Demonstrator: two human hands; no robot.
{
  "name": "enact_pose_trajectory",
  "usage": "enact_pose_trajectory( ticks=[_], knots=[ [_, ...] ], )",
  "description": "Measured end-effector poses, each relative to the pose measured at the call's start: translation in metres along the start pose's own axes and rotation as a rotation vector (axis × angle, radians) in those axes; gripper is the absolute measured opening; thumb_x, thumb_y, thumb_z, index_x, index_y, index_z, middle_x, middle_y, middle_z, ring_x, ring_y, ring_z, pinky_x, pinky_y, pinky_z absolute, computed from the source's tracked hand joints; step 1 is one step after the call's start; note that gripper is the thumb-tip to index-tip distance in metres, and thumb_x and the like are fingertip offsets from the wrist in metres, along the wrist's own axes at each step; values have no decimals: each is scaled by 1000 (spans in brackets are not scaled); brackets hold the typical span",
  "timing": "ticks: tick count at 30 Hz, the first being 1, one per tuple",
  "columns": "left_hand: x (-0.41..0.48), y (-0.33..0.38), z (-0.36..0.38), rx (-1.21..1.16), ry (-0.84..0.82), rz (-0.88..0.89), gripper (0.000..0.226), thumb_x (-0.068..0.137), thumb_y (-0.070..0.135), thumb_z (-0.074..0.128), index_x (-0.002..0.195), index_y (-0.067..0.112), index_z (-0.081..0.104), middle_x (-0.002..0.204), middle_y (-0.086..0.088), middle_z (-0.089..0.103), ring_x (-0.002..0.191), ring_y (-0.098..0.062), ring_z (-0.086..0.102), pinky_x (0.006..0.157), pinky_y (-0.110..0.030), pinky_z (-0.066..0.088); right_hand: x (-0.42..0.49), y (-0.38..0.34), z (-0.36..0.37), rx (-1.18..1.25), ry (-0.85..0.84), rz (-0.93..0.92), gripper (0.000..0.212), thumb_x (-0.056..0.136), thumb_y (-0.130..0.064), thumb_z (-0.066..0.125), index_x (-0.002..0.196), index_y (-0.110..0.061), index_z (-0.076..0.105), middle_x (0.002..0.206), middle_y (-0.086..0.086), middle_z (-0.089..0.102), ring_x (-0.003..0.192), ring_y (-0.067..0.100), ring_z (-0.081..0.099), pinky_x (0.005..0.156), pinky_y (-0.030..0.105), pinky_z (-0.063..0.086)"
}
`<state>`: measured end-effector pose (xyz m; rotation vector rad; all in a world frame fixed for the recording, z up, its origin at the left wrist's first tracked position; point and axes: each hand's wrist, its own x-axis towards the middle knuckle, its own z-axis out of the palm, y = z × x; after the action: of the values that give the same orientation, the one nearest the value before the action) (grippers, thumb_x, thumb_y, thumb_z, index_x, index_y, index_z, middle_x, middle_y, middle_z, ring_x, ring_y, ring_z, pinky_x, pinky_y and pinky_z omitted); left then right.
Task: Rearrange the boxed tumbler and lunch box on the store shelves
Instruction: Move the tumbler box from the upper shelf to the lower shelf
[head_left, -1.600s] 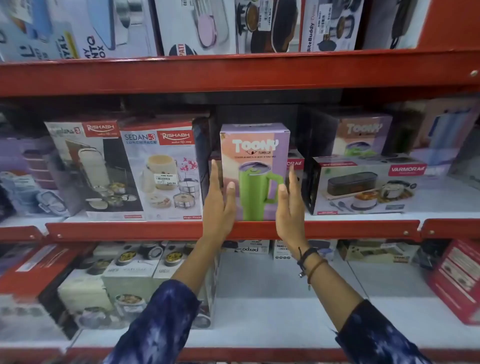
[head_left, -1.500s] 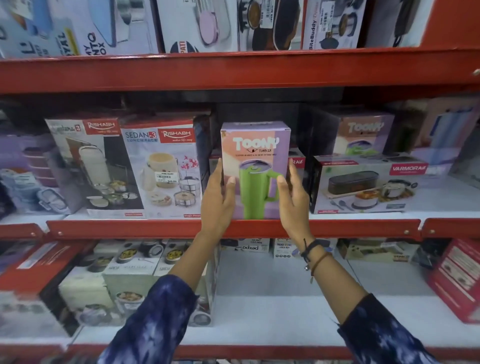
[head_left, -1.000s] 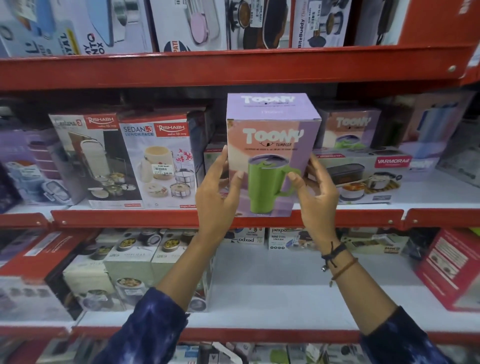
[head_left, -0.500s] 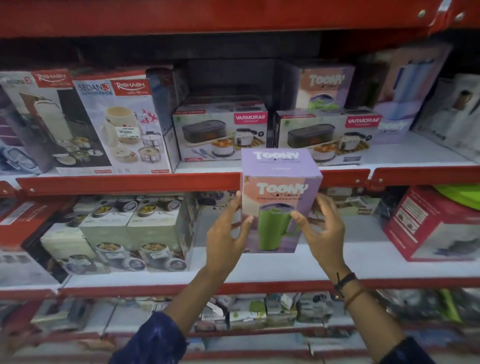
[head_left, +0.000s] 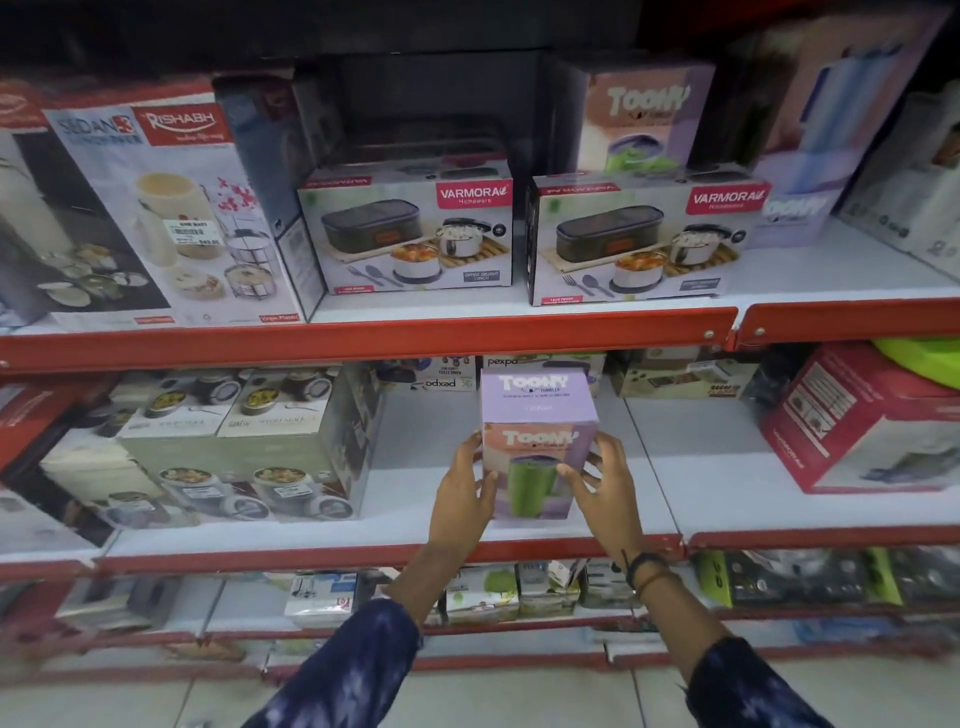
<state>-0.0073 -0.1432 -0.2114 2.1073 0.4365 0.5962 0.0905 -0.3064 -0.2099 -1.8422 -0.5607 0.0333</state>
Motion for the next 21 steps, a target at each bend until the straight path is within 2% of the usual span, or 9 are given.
enact_pose_trajectory(
  ticks=[3, 6, 9, 12, 16, 19, 21],
  knots=[
    [2, -10, 6, -26, -67, -45, 50, 90, 4, 52, 135, 17, 33, 130, -6, 56, 120, -22, 53, 91, -39, 53, 2, 8, 3, -33, -35, 10, 45, 87, -16, 64, 126, -18, 41, 130, 0, 42, 113, 17, 52, 95, 44, 52],
    [1, -15, 9, -44, -111, -55, 53, 88, 0, 52, 135, 13, 32, 131, -10, 54, 122, -25, 51, 94, -32, 49, 2, 10, 5, -47, -60, 11, 45, 86, -12, 64, 122, -22, 39, 133, 5, 44, 111, 12, 50, 98, 41, 50],
    [0, -13, 9, -27, -106, -45, 55, 87, 2, 52, 136, 11, 30, 136, -13, 49, 125, -30, 47, 101, -37, 44, 1, 12, 1, -127, -55, -16, 49, 85, -19, 66, 127, -15, 41, 137, 7, 45, 110, 11, 51, 94, 37, 50],
    [-4, 4, 0, 23, 59, 46, 54, 86, 4, 51, 136, 13, 32, 138, -10, 45, 126, -23, 45, 105, -35, 40, 0, 10, -14, -121, 15, -51, 49, 84, -27, 66, 126, -19, 43, 130, 5, 51, 110, 13, 53, 90, 30, 49],
    [21, 61, -26, -17, 338, 362, 34, 87, 9, 44, 120, 16, 46, 116, -1, 53, 106, -15, 53, 92, -30, 46, 23, -27, -56, -25, 214, -193, 43, 85, -33, 63, 122, -16, 49, 122, 7, 54, 106, 13, 54, 90, 14, 45],
    [61, 111, -42, -103, 408, 409, 26, 89, 6, 47, 115, 11, 51, 111, -4, 56, 100, -20, 55, 87, -34, 49, 60, -69, -94, 18, 385, -313, 28, 89, -28, 56, 117, -24, 53, 121, 6, 56, 101, 7, 56, 88, 19, 50],
    [89, 139, -46, -120, 387, 383, 27, 91, 10, 48, 118, 9, 50, 117, -8, 56, 107, -21, 54, 91, -34, 48, 88, -94, -116, 58, 488, -373, 23, 92, -18, 55, 114, -22, 54, 120, 11, 56, 100, 3, 55, 88, 18, 50]
  ],
)
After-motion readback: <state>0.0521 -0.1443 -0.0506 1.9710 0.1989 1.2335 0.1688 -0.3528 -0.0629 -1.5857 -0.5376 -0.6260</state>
